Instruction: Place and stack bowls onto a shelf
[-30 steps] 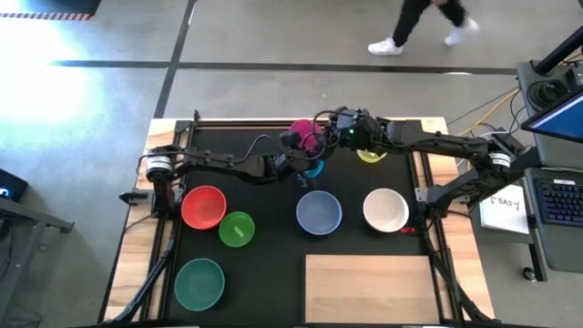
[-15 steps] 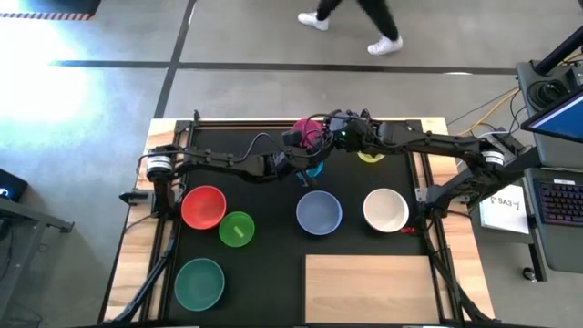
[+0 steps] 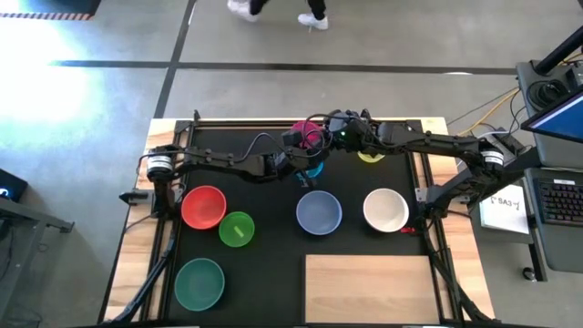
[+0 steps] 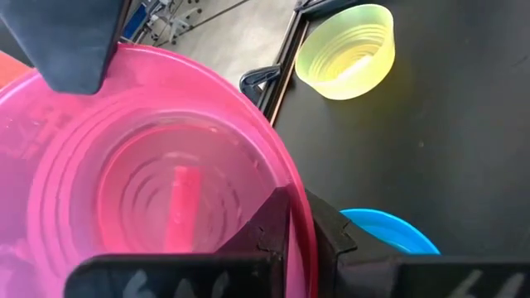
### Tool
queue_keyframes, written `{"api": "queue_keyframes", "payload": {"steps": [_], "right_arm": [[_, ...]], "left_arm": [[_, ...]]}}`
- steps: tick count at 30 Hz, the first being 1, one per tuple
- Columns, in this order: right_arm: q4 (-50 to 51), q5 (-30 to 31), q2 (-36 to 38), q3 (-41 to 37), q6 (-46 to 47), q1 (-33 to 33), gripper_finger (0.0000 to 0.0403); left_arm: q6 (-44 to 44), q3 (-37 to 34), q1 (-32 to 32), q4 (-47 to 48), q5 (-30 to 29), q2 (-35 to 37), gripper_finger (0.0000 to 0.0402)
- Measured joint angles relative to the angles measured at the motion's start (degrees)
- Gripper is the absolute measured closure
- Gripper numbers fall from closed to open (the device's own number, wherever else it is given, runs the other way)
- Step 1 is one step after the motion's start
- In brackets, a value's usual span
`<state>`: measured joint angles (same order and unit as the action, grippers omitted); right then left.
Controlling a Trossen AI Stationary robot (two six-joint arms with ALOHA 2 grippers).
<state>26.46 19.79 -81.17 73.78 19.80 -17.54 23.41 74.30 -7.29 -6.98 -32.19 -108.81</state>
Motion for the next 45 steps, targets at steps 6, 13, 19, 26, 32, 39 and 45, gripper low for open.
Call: {"api": "queue_keyframes", "payload": {"steps": [6, 13, 19, 26, 32, 39, 45], "right_arm": [[0.2, 0.1, 0.0, 0.0, -0.4, 0.0, 0.0389], [0.5, -0.3, 0.0, 0.0, -2.4, -0.5, 0.0389], [2.0, -0.8, 0.0, 0.0, -2.3, -1.9, 0.0379], [2.9, -0.9, 0.0, 0.0, -2.2, -2.6, 0.0331], [3.5, -0.8, 0.1, 0.0, -1.9, -2.6, 0.0328], [4.3, -0.6, 0.1, 0.0, -1.8, -2.9, 0.0349], [6.4, -0.1, 0.1, 0.1, -1.0, -3.2, 0.0368]], "left_arm": [[0.0, 0.0, 0.0, -0.1, 0.2, 0.0, 0.0401], [0.0, 0.0, 0.0, -0.3, 1.5, 0.0, 0.0401], [0.0, 0.0, 0.0, -0.7, 2.0, 0.0, 0.0401], [0.0, 0.0, 0.0, -1.7, 4.2, 0.0, 0.0401], [1.1, 0.0, 0.0, -3.5, 4.5, 0.0, 0.0401], [1.2, 2.0, 0.0, -1.0, 5.9, 0.0, 0.0401], [1.4, 4.4, 0.0, 1.4, 6.8, -0.1, 0.0401]]}}
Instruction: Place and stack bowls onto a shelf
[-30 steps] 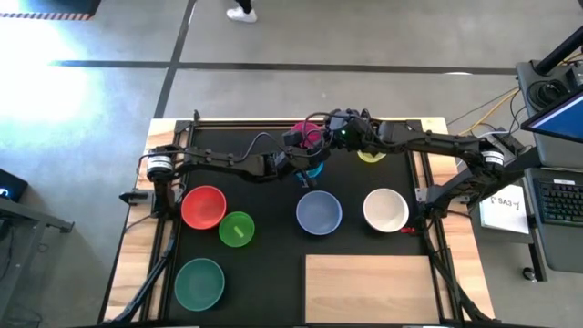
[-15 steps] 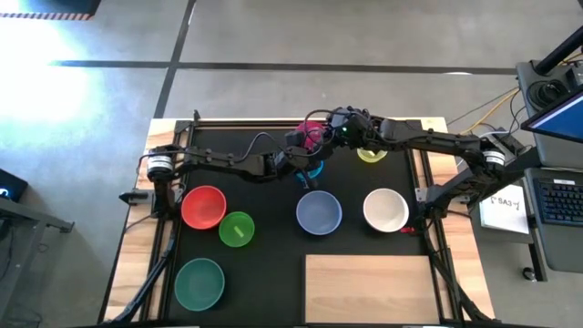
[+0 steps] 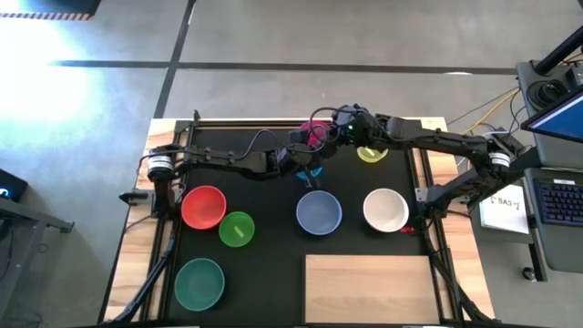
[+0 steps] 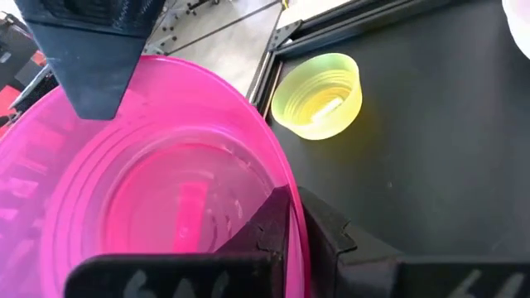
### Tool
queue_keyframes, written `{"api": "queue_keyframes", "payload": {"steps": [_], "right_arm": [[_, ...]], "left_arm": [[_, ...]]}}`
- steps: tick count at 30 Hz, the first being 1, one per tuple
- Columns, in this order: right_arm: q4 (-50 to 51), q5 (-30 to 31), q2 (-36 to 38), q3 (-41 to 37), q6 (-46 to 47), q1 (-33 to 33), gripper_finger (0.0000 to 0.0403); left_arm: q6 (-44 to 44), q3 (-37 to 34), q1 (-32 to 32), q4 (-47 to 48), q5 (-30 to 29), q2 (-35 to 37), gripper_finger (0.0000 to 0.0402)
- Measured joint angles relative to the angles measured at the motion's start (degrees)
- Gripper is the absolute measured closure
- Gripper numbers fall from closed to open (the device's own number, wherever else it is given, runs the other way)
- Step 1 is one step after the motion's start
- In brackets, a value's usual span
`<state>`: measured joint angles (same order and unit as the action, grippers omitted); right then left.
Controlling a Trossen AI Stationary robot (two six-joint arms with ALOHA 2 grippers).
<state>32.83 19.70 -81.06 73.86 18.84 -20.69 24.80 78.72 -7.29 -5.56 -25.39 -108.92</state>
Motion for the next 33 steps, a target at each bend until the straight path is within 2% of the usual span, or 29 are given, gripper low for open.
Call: {"api": "queue_keyframes", "payload": {"steps": [4, 13, 27, 30, 33], "right_arm": [[0.1, -0.1, -0.1, 0.0, -0.5, -0.1, 0.0389], [0.4, -0.2, -0.1, -0.1, -0.5, -0.1, 0.0393], [1.3, -0.6, -0.1, -0.1, 0.4, -0.1, 0.0396], [1.4, -2.7, -0.1, -0.1, 0.7, -0.2, 0.0396], [1.4, -3.7, -0.1, -0.1, 0.3, -0.2, 0.0396]], "left_arm": [[-0.4, 0.0, 0.0, 0.2, 0.0, 0.0, 0.0401], [-0.4, 0.0, 0.1, -0.1, 0.4, 0.0, 0.0392], [1.0, 0.2, 0.1, -0.5, -0.1, 0.0, 0.0267], [0.8, 0.2, 0.1, 0.2, 0.0, 0.1, 0.0274], [0.6, 0.2, 0.2, 0.7, 0.7, 0.1, 0.0317]]}}
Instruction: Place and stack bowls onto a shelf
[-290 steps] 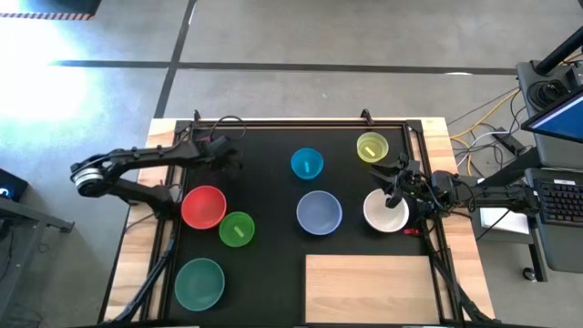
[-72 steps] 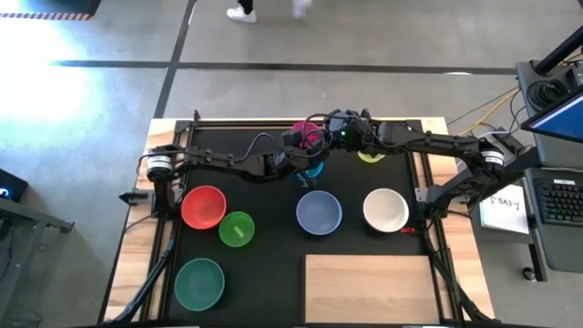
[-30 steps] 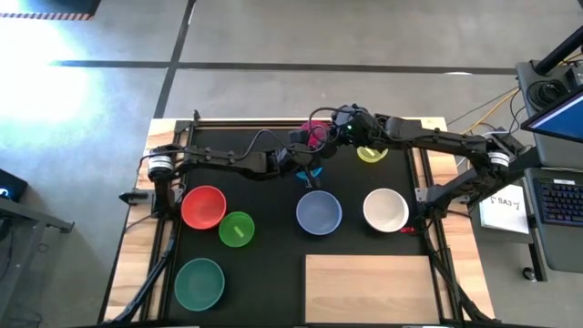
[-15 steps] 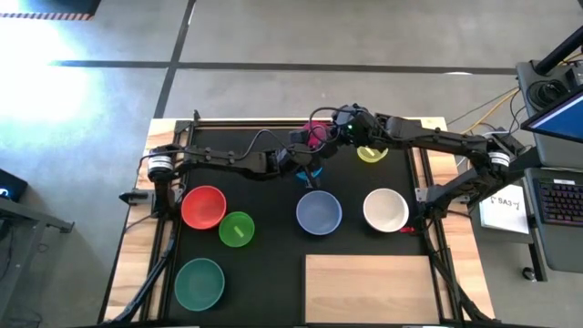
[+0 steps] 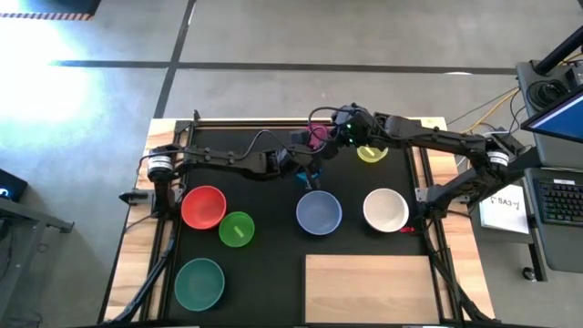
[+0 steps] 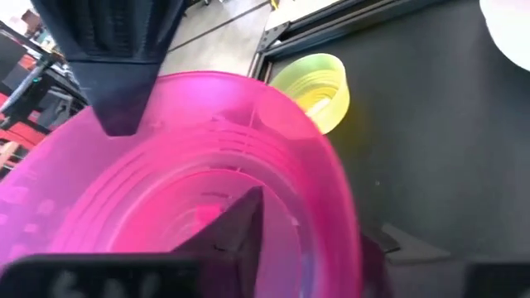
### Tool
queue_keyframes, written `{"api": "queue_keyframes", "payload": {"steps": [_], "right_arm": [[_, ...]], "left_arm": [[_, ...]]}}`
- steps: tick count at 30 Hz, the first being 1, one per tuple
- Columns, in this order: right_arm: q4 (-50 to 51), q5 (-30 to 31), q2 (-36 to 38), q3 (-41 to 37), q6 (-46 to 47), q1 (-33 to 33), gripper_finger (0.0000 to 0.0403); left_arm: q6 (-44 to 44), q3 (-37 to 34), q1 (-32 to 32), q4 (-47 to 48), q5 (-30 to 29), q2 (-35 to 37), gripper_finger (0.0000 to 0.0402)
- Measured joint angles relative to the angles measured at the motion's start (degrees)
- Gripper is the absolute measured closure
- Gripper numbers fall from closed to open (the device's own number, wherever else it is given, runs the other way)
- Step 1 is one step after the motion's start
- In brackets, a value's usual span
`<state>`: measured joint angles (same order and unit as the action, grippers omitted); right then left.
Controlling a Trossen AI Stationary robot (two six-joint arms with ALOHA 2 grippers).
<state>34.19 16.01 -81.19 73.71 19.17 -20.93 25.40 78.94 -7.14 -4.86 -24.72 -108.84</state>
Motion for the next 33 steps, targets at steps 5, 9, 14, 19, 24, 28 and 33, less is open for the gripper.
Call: {"api": "queue_keyframes", "payload": {"steps": [5, 9, 14, 19, 24, 28, 33], "right_arm": [[-0.2, -0.1, 0.0, 0.0, -0.6, 0.1, 0.0395], [-0.2, -0.7, 0.0, 0.0, -0.6, 0.0, 0.0393], [0.5, -2.4, 0.0, 0.0, 0.4, 0.0, 0.0367], [2.3, -3.4, 0.0, 0.0, 2.8, 0.0, 0.0322], [2.4, -3.5, 0.0, 0.0, 4.2, -0.1, 0.0306], [2.5, -3.2, 0.0, 0.0, 4.2, -0.4, 0.0346], [2.5, -2.6, 0.0, 0.0, 3.9, -0.5, 0.0389]], "left_arm": [[-0.5, 0.0, 0.1, 0.0, 0.8, 0.0, 0.0390], [-0.5, 0.0, 0.0, 0.0, 0.8, 0.0, 0.0395], [-0.3, 0.7, 0.0, 1.5, 0.4, 0.0, 0.0398], [0.4, 2.1, 0.0, 3.5, 0.0, 0.0, 0.0400], [-0.3, 2.6, -0.1, 3.4, 1.9, 0.0, 0.0401], [-0.9, 2.6, -0.1, 3.7, 2.2, 0.0, 0.0401], [-1.0, 3.1, -0.1, 3.8, 2.5, 0.0, 0.0389]]}}
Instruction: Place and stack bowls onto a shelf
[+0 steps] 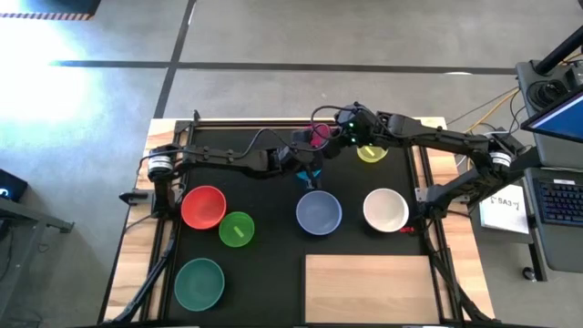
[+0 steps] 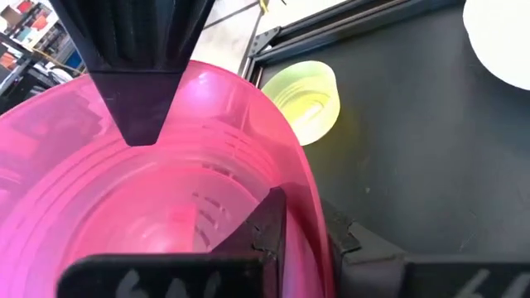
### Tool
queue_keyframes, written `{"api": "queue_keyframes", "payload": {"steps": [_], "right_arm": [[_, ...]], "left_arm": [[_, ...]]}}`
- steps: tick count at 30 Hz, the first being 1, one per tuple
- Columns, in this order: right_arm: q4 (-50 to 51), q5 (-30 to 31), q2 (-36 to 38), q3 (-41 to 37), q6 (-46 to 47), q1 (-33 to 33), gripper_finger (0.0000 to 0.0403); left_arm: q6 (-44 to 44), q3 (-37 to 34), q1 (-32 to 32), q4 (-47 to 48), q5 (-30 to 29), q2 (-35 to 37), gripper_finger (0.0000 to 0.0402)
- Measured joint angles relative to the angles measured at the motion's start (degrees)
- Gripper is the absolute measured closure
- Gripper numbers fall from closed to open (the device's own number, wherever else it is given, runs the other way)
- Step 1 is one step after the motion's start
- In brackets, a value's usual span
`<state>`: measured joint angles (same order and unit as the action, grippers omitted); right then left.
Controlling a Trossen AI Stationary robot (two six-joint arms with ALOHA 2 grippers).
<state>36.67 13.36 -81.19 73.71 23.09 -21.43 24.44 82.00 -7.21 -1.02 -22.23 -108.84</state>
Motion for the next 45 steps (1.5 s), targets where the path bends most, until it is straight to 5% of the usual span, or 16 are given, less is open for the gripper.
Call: {"api": "queue_keyframes", "payload": {"steps": [17, 22, 38, 41, 45], "right_arm": [[1.9, -0.2, -0.1, 0.0, 0.0, -2.1, 0.0395], [4.0, 4.5, -0.2, 0.0, -1.3, -3.2, 0.0396], [16.3, 9.0, 0.2, -0.2, -1.3, -6.0, 0.0395], [18.7, 6.3, 0.8, -0.2, -0.2, -6.1, 0.0395], [22.9, -4.5, 1.3, -0.2, 2.8, -5.5, 0.0395]], "left_arm": [[1.3, 1.3, 0.1, -0.9, -2.8, 0.0, 0.0276], [-0.7, 2.7, 0.1, -2.1, -2.5, 0.4, 0.0247], [-5.8, 4.5, 0.0, 12.0, -5.6, 0.7, 0.0232], [-5.9, 4.4, 0.2, 13.7, -5.3, 1.0, 0.0232], [-5.7, 4.4, 0.0, 18.1, -5.3, 1.6, 0.0232]]}}
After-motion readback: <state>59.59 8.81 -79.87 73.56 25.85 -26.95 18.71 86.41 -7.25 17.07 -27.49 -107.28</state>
